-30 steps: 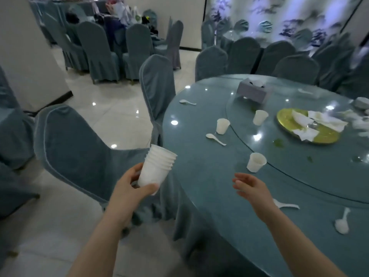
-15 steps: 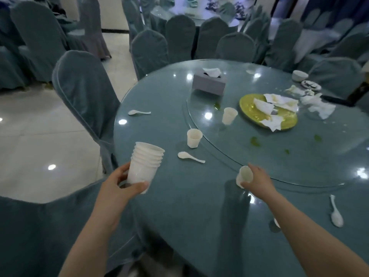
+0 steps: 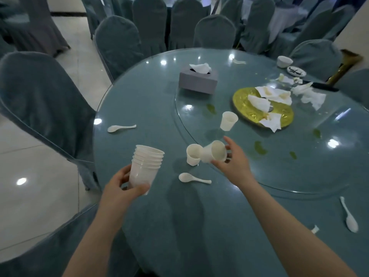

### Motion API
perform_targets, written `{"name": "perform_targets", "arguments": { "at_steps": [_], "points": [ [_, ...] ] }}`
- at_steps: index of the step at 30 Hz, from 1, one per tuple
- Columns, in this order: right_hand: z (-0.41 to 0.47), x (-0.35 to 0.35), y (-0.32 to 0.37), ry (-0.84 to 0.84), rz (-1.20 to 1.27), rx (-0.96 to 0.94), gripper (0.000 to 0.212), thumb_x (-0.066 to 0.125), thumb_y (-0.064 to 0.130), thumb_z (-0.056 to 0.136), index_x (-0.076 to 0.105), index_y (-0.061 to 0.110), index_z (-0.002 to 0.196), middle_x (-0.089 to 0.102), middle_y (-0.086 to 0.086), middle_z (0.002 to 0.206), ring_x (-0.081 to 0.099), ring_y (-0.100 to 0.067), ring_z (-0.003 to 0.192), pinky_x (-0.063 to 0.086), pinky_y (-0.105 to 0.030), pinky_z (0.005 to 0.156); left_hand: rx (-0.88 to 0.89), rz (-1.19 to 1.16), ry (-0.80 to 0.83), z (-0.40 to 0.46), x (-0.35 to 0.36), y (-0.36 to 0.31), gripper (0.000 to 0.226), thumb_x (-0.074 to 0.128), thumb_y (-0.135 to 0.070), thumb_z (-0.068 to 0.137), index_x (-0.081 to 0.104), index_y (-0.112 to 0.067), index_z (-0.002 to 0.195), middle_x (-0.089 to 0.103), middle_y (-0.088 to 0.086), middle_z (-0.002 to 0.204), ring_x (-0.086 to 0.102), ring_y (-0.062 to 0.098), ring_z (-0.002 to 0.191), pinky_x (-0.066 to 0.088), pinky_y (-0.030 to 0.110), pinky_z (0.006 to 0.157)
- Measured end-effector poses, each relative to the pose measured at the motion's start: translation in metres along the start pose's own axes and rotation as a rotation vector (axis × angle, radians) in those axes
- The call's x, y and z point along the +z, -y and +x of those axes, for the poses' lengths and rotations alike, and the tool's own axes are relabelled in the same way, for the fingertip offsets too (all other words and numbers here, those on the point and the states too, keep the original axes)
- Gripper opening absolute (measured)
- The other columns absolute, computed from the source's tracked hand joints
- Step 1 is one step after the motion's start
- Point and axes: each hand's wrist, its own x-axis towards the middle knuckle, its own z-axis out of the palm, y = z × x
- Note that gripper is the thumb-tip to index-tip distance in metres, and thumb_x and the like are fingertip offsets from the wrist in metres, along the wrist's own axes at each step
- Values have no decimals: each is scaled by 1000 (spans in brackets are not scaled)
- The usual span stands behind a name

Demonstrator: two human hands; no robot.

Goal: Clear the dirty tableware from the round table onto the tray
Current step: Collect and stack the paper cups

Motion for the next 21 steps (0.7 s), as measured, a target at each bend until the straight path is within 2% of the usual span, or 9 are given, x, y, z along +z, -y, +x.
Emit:
{"name": "perform_targets", "arguments": {
  "at_steps": [3,5,8,11,13,15,18,21],
  "points": [
    [35,25,13,83,-100,-38,80,78,29,74,36,29,142,42,-2,126,49,-18,111,41,-29,94,-14,30,-18,16,0,1,61,82,-13,68,59,-43,116,64,-13,113,62,5,98,50,26,76],
    [51,41,9,219,-216,-8,74,75,30,75,38,30,140,36,-4,130,48,-19,112,36,-22,91,-21,55,-18,26,0,-1,67,83,-15,68,57,-34,126,64,-8,117,63,11,102,49,28,80],
    [62,62,-9,403,-291,46,71,77,29,72,41,34,134,33,0,134,48,-21,115,43,-29,89,-35,63,-40,40,1,-3,66,85,-16,66,57,-37,123,64,-11,115,63,9,100,48,25,76],
    [66,72,-23,427,-255,1,71,78,31,69,40,35,129,45,3,131,51,-16,106,44,-29,85,-46,70,-52,53,11,-6,63,81,-14,70,54,-43,118,63,-16,111,61,4,97,47,21,71],
    [71,68,-26,366,-180,-33,71,78,30,69,42,32,129,52,7,122,53,-13,105,40,-21,79,-55,67,-57,62,19,-6,63,80,-11,71,55,-39,121,63,-14,111,62,6,98,47,21,72],
    [78,56,-24,226,-16,-56,70,78,25,68,44,29,129,53,12,119,53,-10,108,38,-15,79,-58,63,-70,70,29,-7,63,79,-9,71,56,-36,123,63,-12,112,62,7,99,47,21,73],
    [95,27,-19,-64,158,-143,69,81,21,70,46,24,130,54,10,127,52,-6,112,39,-19,92,-50,73,-68,82,43,-9,63,80,-11,71,56,-38,124,64,-13,112,63,6,98,48,22,74],
    [121,-2,-24,-293,181,-188,71,81,18,72,44,17,133,51,2,132,49,-13,117,39,-26,98,-52,74,-58,93,55,-11,62,80,-12,71,56,-41,121,65,-14,111,64,6,98,48,23,75]
  ]
}}
